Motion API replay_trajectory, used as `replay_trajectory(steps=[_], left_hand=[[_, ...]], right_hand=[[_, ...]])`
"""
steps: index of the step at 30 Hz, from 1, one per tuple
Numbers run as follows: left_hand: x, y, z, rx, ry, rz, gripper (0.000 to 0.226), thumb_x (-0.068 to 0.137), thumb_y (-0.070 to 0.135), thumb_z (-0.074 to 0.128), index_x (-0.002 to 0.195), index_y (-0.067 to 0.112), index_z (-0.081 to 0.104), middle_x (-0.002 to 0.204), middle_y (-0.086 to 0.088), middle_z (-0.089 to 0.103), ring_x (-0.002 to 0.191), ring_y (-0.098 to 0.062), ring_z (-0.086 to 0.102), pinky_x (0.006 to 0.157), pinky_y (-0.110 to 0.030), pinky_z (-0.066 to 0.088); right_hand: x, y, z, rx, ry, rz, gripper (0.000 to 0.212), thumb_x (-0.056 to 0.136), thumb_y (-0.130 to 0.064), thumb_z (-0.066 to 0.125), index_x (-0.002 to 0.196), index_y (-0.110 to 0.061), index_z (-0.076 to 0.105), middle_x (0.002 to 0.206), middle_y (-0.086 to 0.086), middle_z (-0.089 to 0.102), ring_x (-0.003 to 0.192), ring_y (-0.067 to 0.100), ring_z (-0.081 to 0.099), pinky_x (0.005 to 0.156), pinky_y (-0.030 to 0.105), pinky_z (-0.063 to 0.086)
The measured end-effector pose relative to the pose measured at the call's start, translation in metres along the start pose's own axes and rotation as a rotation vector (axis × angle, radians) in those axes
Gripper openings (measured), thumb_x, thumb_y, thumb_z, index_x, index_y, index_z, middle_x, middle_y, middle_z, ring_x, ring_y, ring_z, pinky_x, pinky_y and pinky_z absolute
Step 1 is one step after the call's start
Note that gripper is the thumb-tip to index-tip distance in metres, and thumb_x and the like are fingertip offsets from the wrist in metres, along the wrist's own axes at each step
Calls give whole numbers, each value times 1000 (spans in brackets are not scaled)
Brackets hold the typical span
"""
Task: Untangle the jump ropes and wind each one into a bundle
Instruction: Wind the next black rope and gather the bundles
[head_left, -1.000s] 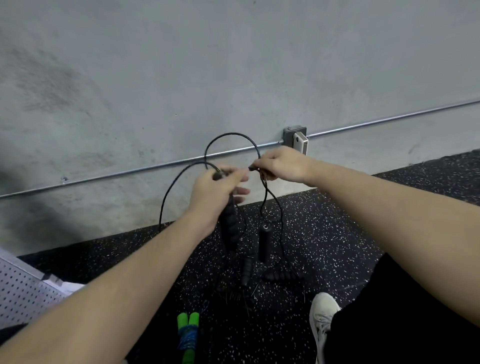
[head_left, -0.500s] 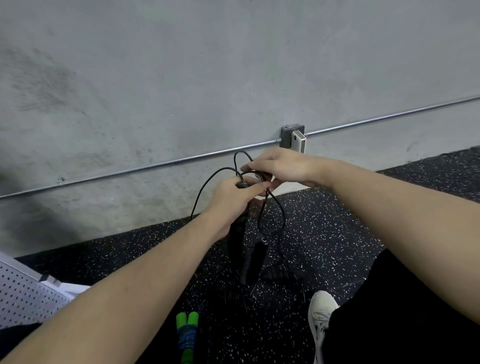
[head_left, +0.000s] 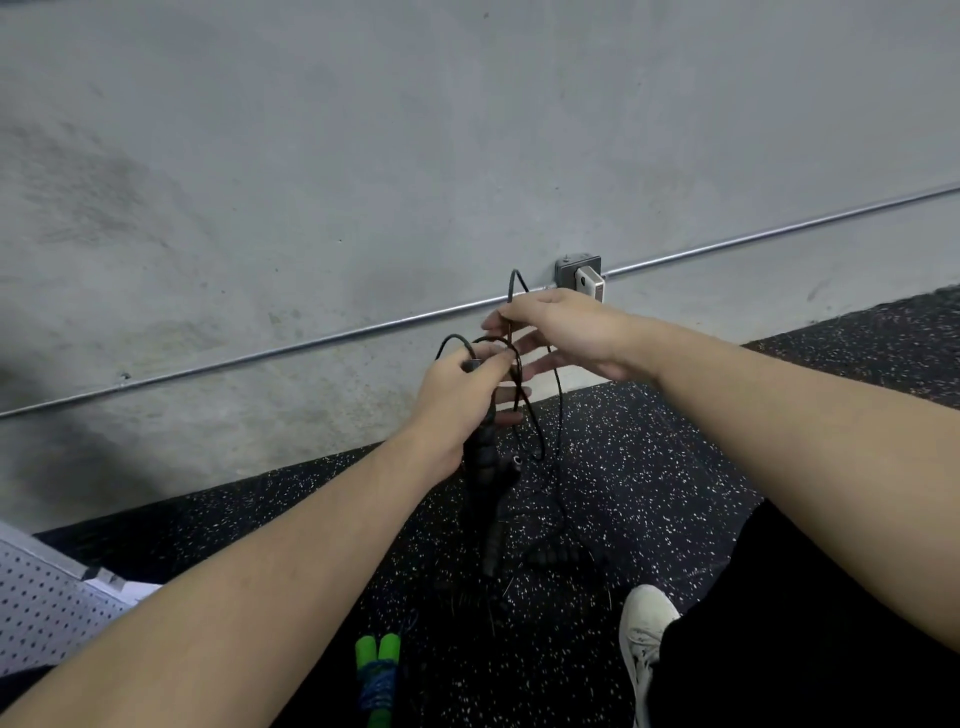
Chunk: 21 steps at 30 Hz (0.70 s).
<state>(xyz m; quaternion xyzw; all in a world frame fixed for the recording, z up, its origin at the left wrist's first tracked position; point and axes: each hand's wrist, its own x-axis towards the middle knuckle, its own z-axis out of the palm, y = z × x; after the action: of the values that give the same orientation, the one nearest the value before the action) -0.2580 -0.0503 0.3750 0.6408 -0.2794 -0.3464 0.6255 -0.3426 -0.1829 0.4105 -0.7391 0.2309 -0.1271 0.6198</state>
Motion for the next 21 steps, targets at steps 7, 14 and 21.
replay_trajectory(steps=[7,14,21], left_hand=[[5,6,-6,-265,125,-44,4,97,16,68,101,16,69,97,-1,78,85,-23,77,59,-28,58],[6,7,-6,-234,187,-34,3,96,15,70,99,15,69,102,-4,76,84,-25,78,60,-33,60],[19,8,-35,-388,344,-38,5,102,17,60,103,12,62,92,-5,76,93,-28,76,60,-35,61]], right_hand=[[-6,8,-2,-230,-64,19,25,87,-38,75,107,-24,68,104,-4,75,99,13,71,88,37,57],[-5,4,9,-258,-11,-47,13,90,-16,72,94,-29,75,99,-5,78,91,6,69,83,32,46],[1,6,-19,29,118,7,16,100,-12,56,108,-20,67,86,0,76,91,15,72,95,46,53]])
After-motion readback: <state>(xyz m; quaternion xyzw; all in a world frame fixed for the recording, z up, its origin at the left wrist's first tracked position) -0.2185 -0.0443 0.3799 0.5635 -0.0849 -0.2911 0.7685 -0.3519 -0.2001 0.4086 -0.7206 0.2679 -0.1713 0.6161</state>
